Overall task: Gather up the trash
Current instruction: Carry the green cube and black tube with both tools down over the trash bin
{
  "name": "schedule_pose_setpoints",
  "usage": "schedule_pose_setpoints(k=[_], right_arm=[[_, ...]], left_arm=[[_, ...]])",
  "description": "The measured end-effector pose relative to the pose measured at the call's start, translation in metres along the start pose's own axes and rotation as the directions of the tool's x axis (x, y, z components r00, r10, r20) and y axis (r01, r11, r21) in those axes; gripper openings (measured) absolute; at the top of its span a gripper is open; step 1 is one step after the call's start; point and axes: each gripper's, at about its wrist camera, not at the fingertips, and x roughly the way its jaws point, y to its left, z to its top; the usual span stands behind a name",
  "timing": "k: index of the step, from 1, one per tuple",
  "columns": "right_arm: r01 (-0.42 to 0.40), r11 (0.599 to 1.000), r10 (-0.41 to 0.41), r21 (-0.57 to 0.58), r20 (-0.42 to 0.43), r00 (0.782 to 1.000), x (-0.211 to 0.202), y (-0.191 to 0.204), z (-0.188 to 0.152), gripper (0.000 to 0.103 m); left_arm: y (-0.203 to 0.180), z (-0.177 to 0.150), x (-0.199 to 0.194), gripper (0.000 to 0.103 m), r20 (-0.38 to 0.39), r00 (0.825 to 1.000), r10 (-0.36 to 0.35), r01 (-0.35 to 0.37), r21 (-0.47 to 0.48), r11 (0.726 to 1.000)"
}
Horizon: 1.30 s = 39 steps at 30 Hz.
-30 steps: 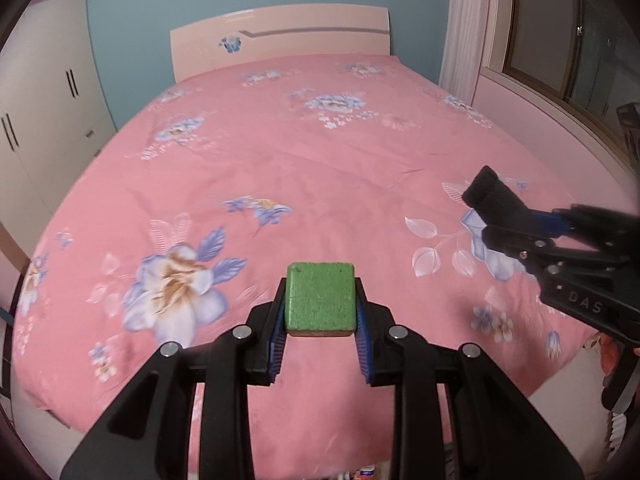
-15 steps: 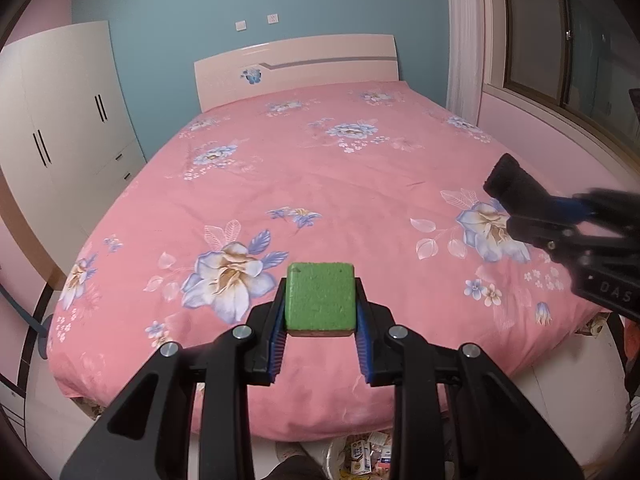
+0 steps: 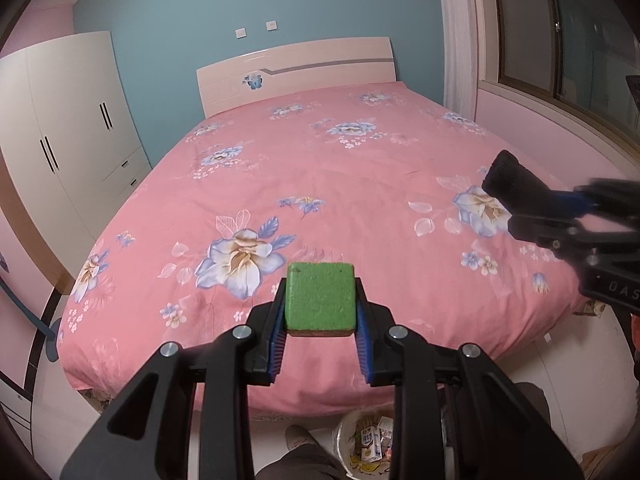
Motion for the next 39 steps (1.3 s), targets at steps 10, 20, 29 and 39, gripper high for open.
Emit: schedule_pose_setpoints(k=[10, 20, 29, 39], right_arm=[[-0.021, 1.0, 0.021, 0.011, -0.047, 0.999, 0.017, 0.011, -0.031, 0.036], [-0.042, 0.999, 0.045, 0.022, -0.142, 0.989, 0.057, 0.018, -0.076, 0.036], [-0.08, 0.997, 0.081, 0.016, -0.24, 0.967, 0.096, 0.034, -0.118, 0.036], [-0.118, 0.993, 0.111, 0.001, -0.339, 0.934, 0.132, 0.055, -0.167, 0.036]], left_arm=[[0.001, -0.036, 0.012, 0.032, -0.053, 0.998, -0.017, 0.016, -0.013, 1.0], [0.004, -0.079, 0.045, 0.032, -0.147, 0.988, -0.038, 0.033, -0.033, 0.999], [0.0, -0.118, 0.078, 0.032, -0.249, 0.967, -0.062, 0.053, -0.041, 0.998], [-0.016, -0.166, 0.114, 0.032, -0.365, 0.927, -0.083, 0.078, -0.03, 0.997]])
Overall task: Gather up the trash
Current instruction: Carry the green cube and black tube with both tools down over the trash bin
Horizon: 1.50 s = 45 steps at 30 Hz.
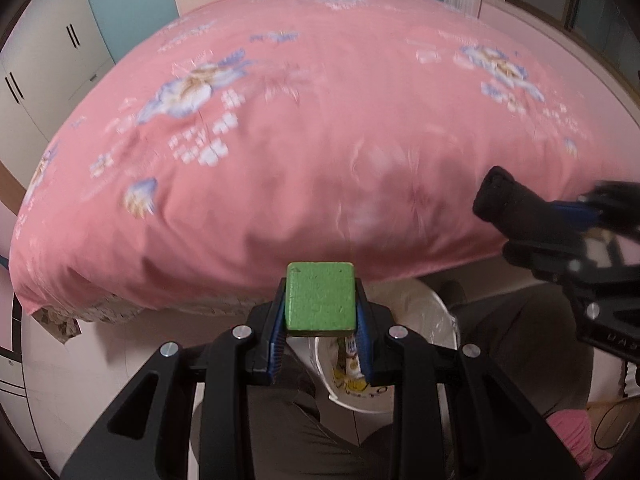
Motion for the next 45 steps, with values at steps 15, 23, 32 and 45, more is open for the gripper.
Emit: schedule_pose_setpoints(k=[15, 23, 32, 45], right_arm=[[-0.055, 0.998, 0.056, 0.007, -0.167, 0.984, 0.074, 0.011, -0.05, 0.036], [-0.073, 0.997, 0.076, 0.023, -0.253, 0.964, 0.114, 0.011, -0.074, 0.036], [-0.082, 0.995, 0.099, 0.063, -0.355, 0.93, 0.17, 0.009, -0.096, 0.037], [-0.087, 0.986, 0.142, 0.141, -0.453, 0.88, 0.242, 0.011, -0.112, 0.037]], left_arm=[[-0.02, -0.048, 0.072, 0.032, -0.178, 0.984, -0.027, 0.033, 0.032, 0.999], [-0.03, -0.07, 0.111, 0.032, -0.268, 0.962, -0.055, 0.064, 0.026, 0.998], [-0.038, -0.084, 0.151, 0.032, -0.351, 0.932, -0.093, 0.097, -0.005, 0.995], [-0.039, -0.1, 0.212, 0.032, -0.456, 0.864, -0.214, 0.174, -0.129, 0.976]])
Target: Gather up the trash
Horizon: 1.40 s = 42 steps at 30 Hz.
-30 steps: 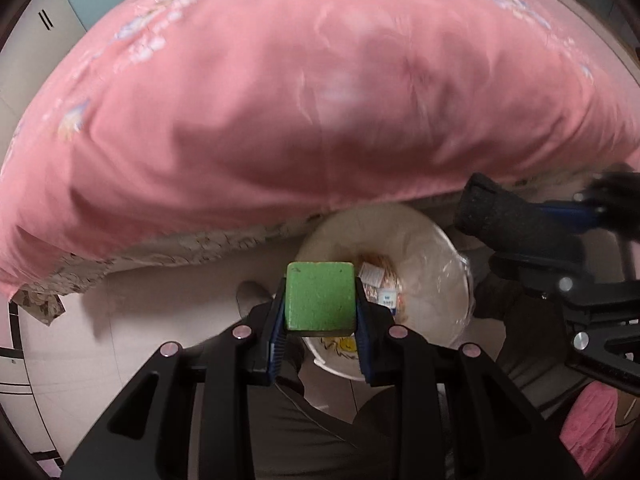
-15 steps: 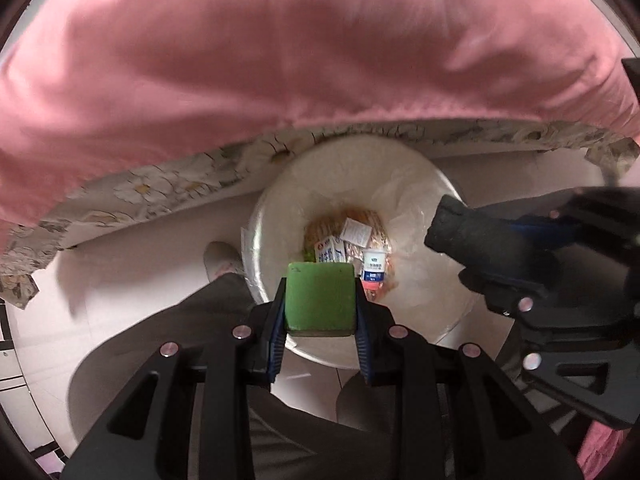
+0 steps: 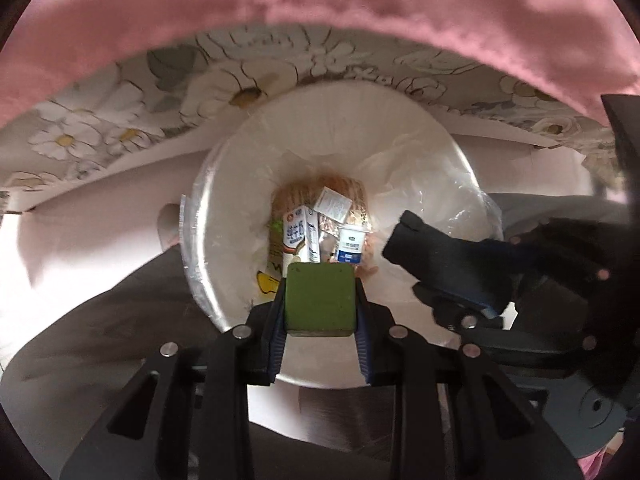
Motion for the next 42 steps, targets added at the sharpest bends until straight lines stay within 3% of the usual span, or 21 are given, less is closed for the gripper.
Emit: schedule_pose_setpoints(k=[17, 18, 19, 20, 22, 31, 42], right_arm=[[0.006, 0.999, -0.002, 0.042, -0.082, 0.997, 0.068, -0.014, 0.024, 0.037], [0.015, 0.999, -0.012, 0.045, -0.078, 0.997, 0.07, -0.015, 0.023, 0.038], [0.023, 0.999, -0.019, 0.046, -0.078, 0.997, 0.071, -0.016, 0.023, 0.038], [0.029, 0.999, -0.025, 0.045, -0.082, 0.996, 0.075, -0.016, 0.024, 0.042], [0.049, 0.998, -0.046, 0.042, -0.086, 0.995, 0.077, -0.016, 0.024, 0.048], [0.052, 0.998, -0.05, 0.032, -0.072, 0.996, 0.067, -0.017, 0.022, 0.049], [0.072, 0.997, -0.071, 0.026, -0.044, 0.996, 0.045, -0.009, 0.003, 0.049]], left_arm=[[0.019, 0.024, 0.055, 0.032, -0.107, 0.988, -0.112, 0.099, -0.12, 0.988], [0.02, 0.025, 0.058, 0.038, -0.115, 0.986, -0.118, 0.103, -0.13, 0.986], [0.02, 0.025, 0.06, 0.044, -0.12, 0.986, -0.118, 0.101, -0.138, 0.985], [0.022, 0.026, 0.061, 0.056, -0.122, 0.986, -0.114, 0.096, -0.147, 0.984], [0.023, 0.026, 0.061, 0.061, -0.114, 0.988, -0.105, 0.087, -0.152, 0.985], [0.016, 0.024, 0.055, 0.061, -0.113, 0.989, -0.094, 0.079, -0.129, 0.988], [0.012, 0.004, 0.028, 0.061, -0.057, 0.998, -0.037, 0.031, -0.093, 0.995]])
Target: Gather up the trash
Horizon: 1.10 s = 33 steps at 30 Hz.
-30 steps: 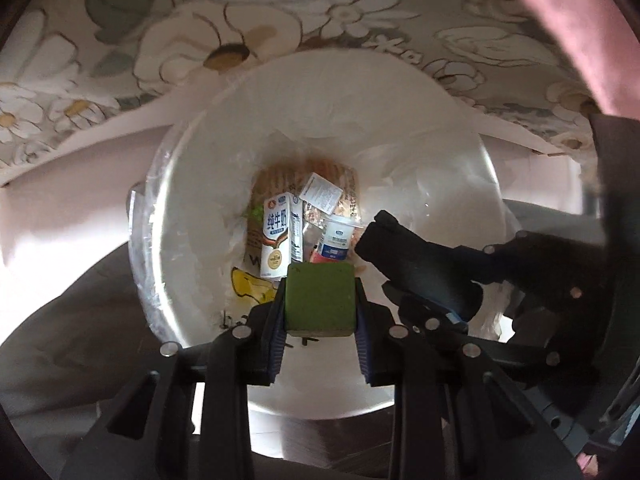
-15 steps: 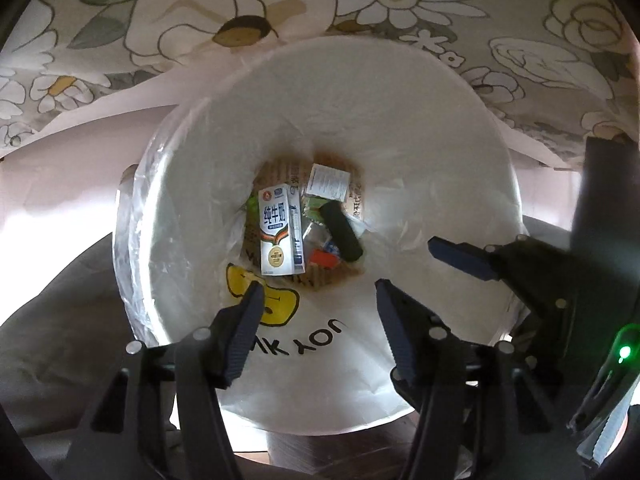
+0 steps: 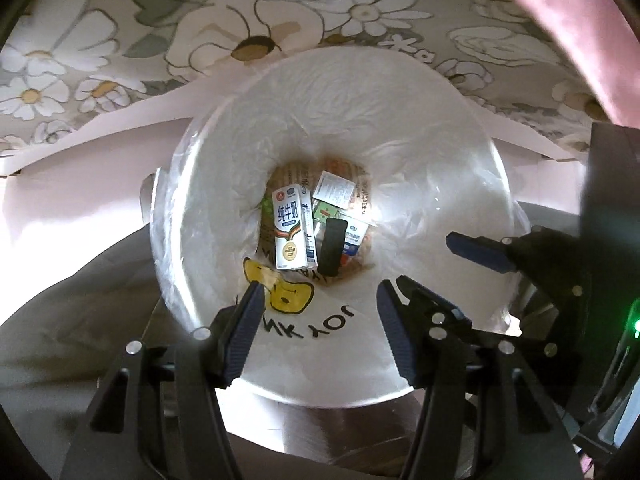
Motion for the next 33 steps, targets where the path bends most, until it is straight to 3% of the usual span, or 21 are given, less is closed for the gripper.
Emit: schedule_pose_setpoints(k=[4, 6, 10, 12, 15, 19, 21, 22, 30, 33], right_arm=[[0.006, 1.0, -0.006, 0.008, 0.039, 0.999, -0.023, 0.002, -0.008, 0.049], [0.001, 1.0, -0.003, 0.025, 0.069, 0.998, -0.041, 0.0, -0.012, 0.057], [0.006, 0.999, -0.011, 0.038, 0.139, 0.99, -0.083, -0.002, -0.021, 0.061], [0.012, 0.999, -0.018, 0.031, 0.191, 0.982, -0.111, -0.003, -0.028, 0.062], [0.046, 0.999, -0.047, 0.012, 0.274, 0.961, -0.152, -0.002, -0.035, 0.067], [0.123, 0.992, -0.114, 0.002, 0.386, 0.916, -0.207, -0.003, -0.044, 0.071], [0.142, 0.99, -0.13, 0.006, 0.435, 0.891, -0.234, -0.003, -0.051, 0.073], [0.147, 0.989, -0.133, 0.005, 0.46, 0.878, -0.246, -0.003, -0.056, 0.073], [0.183, 0.983, -0.147, -0.002, 0.587, 0.796, -0.308, 0.019, -0.109, 0.082], [0.182, 0.983, -0.156, 0.021, 0.62, 0.769, -0.316, 0.028, -0.13, 0.085]], left_arm=[[-0.003, -0.011, -0.021, 0.061, 0.05, 0.998, 0.035, -0.036, 0.025, 0.999], [-0.005, -0.017, -0.04, 0.061, 0.093, 0.994, 0.058, -0.062, 0.04, 0.997], [-0.009, -0.027, -0.082, 0.062, 0.19, 0.978, 0.086, -0.101, 0.067, 0.993], [-0.011, -0.033, -0.105, 0.067, 0.246, 0.964, 0.098, -0.121, 0.08, 0.989], [-0.018, -0.045, -0.148, 0.074, 0.353, 0.928, 0.119, -0.165, 0.101, 0.981], [-0.028, -0.06, -0.191, 0.083, 0.437, 0.892, 0.117, -0.191, 0.13, 0.973], [-0.035, -0.068, -0.209, 0.087, 0.491, 0.861, 0.136, -0.227, 0.132, 0.965], [-0.039, -0.075, -0.222, 0.089, 0.528, 0.836, 0.149, -0.254, 0.131, 0.958], [-0.064, -0.116, -0.269, 0.094, 0.655, 0.737, 0.169, -0.322, 0.12, 0.939], [-0.068, -0.131, -0.277, 0.095, 0.673, 0.721, 0.164, -0.329, 0.124, 0.936]])
